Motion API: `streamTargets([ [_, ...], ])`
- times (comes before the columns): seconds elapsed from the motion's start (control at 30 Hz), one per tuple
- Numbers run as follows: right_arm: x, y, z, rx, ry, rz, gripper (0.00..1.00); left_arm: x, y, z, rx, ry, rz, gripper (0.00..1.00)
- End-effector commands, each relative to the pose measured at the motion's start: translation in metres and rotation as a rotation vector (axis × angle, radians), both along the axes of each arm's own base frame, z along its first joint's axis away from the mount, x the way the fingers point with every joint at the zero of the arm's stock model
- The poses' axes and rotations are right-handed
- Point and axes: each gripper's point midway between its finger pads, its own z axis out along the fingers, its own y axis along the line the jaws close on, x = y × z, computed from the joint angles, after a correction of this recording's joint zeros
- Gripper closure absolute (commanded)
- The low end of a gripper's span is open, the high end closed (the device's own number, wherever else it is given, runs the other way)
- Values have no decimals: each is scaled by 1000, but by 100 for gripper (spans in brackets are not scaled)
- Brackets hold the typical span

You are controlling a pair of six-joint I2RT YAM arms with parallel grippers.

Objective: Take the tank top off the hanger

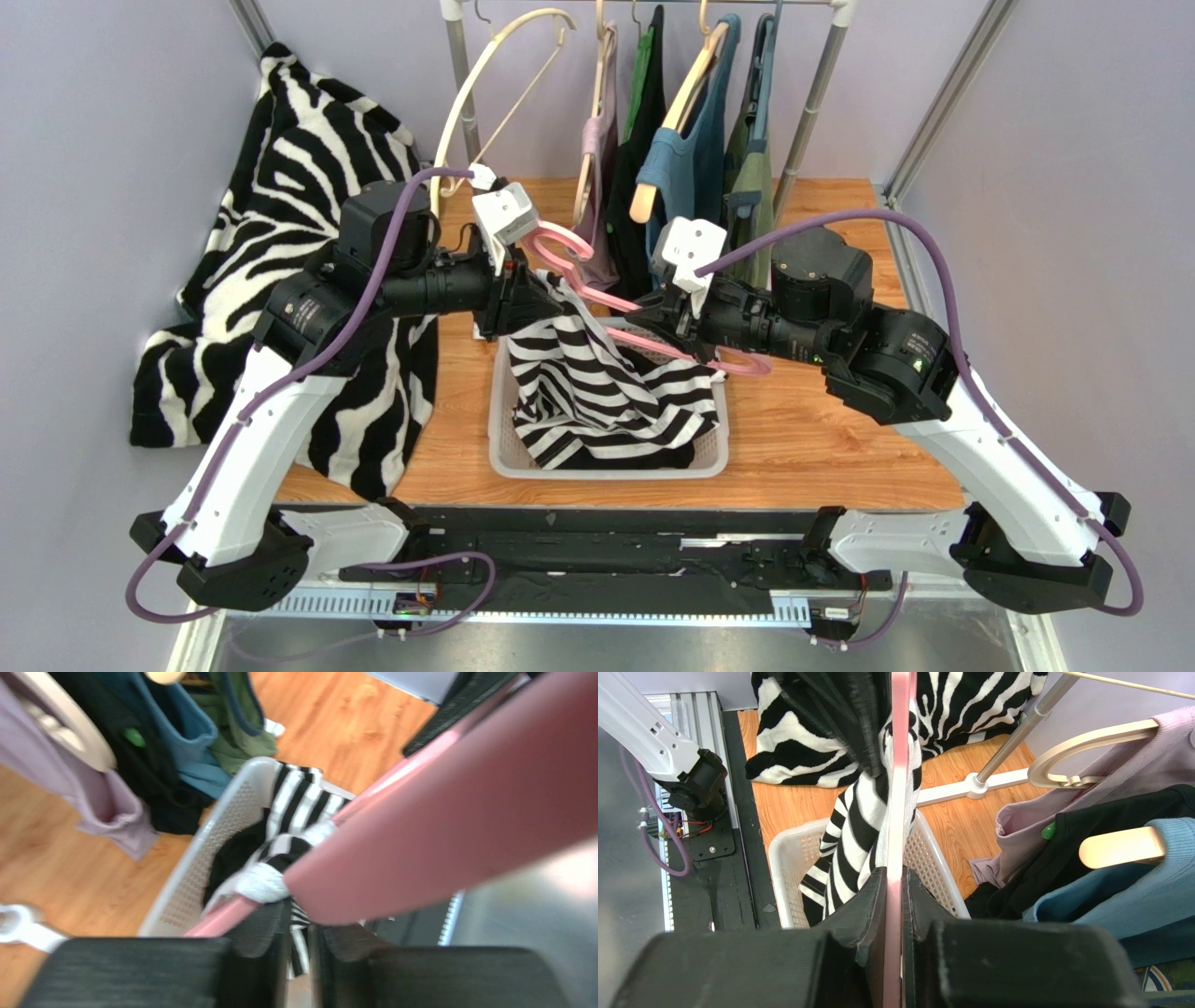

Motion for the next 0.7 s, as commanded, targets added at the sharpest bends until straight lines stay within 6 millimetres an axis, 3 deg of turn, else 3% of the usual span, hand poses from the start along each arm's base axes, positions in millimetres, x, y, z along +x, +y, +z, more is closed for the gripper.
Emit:
streamTargets([
  [0.0, -15, 3, 41, 133, -61, 64, 100, 19, 10, 3, 31, -74, 103, 88],
  [0.03, -15, 1, 41, 136, -62, 59, 100, 19, 12, 6, 26, -79, 110, 100],
  [0.4, -18, -21, 25, 99, -49, 0, 100, -8, 36, 67, -91, -203, 111, 100],
  [0.53, -27, -36, 24, 106, -31, -8, 100, -2, 51, 76, -86, -249, 186, 100],
  [0.67, -50, -55, 22, 120, 8, 19, 100, 10, 60, 74, -65, -259, 260, 100],
])
